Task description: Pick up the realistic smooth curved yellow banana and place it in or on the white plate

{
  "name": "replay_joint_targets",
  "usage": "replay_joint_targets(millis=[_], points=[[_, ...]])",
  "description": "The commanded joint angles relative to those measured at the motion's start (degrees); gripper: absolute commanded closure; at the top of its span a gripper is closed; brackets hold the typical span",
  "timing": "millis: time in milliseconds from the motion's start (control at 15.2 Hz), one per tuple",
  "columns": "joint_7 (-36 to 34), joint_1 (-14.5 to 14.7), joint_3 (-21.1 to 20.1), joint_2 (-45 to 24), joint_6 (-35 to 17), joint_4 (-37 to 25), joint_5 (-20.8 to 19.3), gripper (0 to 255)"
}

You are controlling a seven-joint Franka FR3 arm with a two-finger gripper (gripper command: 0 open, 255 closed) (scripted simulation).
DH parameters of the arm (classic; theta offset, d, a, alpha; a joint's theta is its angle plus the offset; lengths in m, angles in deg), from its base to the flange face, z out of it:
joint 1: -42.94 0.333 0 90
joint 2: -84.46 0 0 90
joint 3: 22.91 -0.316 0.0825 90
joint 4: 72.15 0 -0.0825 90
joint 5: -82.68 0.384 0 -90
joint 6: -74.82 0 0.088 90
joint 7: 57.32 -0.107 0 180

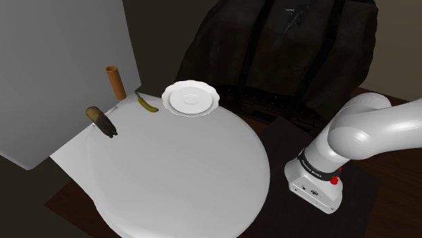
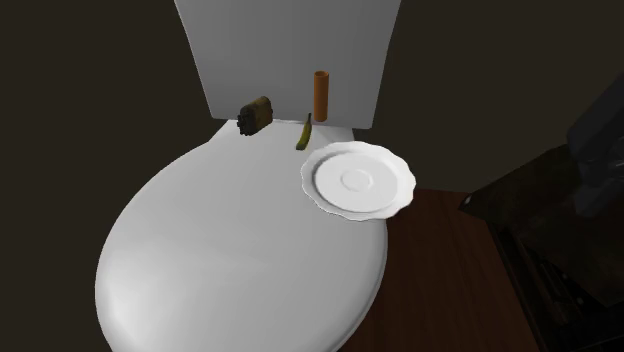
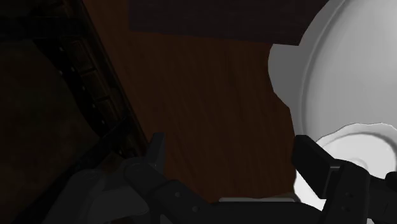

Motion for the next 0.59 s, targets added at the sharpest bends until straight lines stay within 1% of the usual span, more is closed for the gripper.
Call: replay_joint_targets(millis=[0,528], points=[[0.0,0.0,0.0,0.0,0.0,0.0,0.0,0],[-7.3,3.6,-7.6,-10.1,-6.7,-2.2,4.6,0]])
